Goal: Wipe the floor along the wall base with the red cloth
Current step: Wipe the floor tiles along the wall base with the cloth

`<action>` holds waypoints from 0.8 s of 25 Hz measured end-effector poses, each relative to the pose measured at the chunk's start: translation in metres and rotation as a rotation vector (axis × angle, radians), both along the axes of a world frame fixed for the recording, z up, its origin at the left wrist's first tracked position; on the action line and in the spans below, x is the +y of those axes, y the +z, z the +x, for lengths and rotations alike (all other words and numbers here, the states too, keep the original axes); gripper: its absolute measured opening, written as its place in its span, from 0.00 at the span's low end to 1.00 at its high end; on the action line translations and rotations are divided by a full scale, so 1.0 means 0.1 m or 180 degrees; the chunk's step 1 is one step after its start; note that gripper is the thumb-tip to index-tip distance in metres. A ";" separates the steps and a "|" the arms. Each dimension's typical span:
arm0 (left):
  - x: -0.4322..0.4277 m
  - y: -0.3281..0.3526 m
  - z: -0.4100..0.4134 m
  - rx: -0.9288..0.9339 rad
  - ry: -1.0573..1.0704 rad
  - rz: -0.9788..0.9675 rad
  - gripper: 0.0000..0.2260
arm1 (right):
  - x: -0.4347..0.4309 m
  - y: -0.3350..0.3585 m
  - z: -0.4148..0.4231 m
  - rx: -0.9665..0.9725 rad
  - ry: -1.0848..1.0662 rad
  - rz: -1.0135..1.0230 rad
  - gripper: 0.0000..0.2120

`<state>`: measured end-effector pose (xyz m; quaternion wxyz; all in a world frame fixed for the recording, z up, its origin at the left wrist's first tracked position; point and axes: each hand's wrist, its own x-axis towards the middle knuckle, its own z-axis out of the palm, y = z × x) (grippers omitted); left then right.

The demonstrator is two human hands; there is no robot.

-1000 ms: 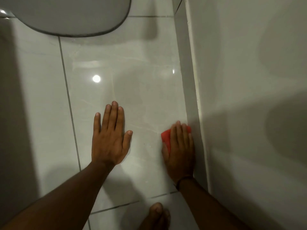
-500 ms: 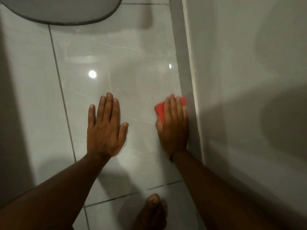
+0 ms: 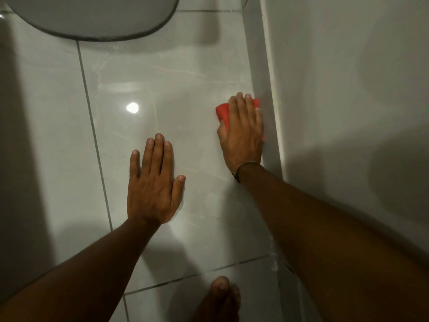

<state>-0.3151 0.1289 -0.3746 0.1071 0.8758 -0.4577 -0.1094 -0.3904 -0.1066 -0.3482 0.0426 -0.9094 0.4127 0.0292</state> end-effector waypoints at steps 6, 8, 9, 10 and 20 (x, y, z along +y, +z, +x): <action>0.01 0.04 0.02 0.0098 -0.0070 0.0192 0.36 | 0.91 0.05 -1.27 -0.0245 0.0325 0.0089 0.28; 0.00 0.15 0.02 0.0163 -0.0168 0.0280 0.36 | 1.00 0.09 -1.47 -0.0239 0.0311 0.0246 0.27; 0.01 0.27 0.01 0.0159 -0.0222 0.0332 0.36 | 0.99 0.13 -1.46 -0.0254 0.0264 0.0277 0.26; 0.04 0.39 0.00 0.0181 -0.0250 0.0385 0.36 | 0.97 0.18 -1.43 -0.0292 0.0182 0.0309 0.25; -0.19 2.65 0.23 0.0094 0.0043 0.0442 0.35 | 0.55 2.34 -0.40 -0.0302 0.0413 0.0403 0.29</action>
